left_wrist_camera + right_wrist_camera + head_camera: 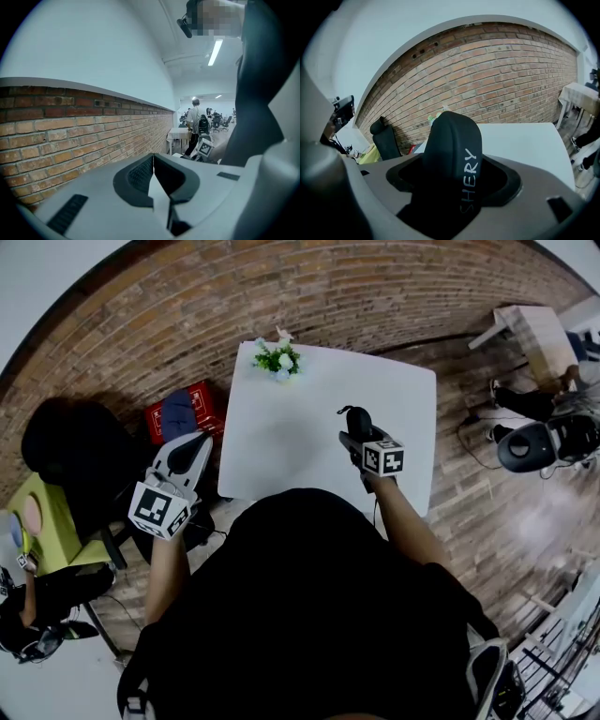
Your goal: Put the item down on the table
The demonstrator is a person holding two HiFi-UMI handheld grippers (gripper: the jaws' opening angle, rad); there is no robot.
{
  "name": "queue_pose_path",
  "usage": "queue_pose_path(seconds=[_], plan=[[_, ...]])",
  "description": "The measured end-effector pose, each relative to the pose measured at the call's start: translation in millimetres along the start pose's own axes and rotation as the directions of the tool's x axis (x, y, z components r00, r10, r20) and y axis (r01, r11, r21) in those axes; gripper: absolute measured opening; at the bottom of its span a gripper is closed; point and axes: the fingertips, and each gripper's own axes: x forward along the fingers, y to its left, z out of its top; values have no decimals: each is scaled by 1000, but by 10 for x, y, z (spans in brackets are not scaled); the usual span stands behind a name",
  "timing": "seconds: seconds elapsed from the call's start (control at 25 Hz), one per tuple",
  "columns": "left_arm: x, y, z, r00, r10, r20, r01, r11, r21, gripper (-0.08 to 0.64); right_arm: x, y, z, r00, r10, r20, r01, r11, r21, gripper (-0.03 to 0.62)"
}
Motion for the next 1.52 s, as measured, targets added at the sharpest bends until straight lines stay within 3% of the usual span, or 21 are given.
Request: queue_pose_path(seconds=[0.72, 1.52], plan=[[32, -60, -105, 998, 47, -48, -48, 998, -30, 14, 368, -354, -415, 991, -12, -133, 11, 1000, -9, 368], [128, -86, -242, 994, 46, -102, -51, 997, -51, 14, 688, -599, -733, 970, -22, -241, 16, 1000, -27, 368]])
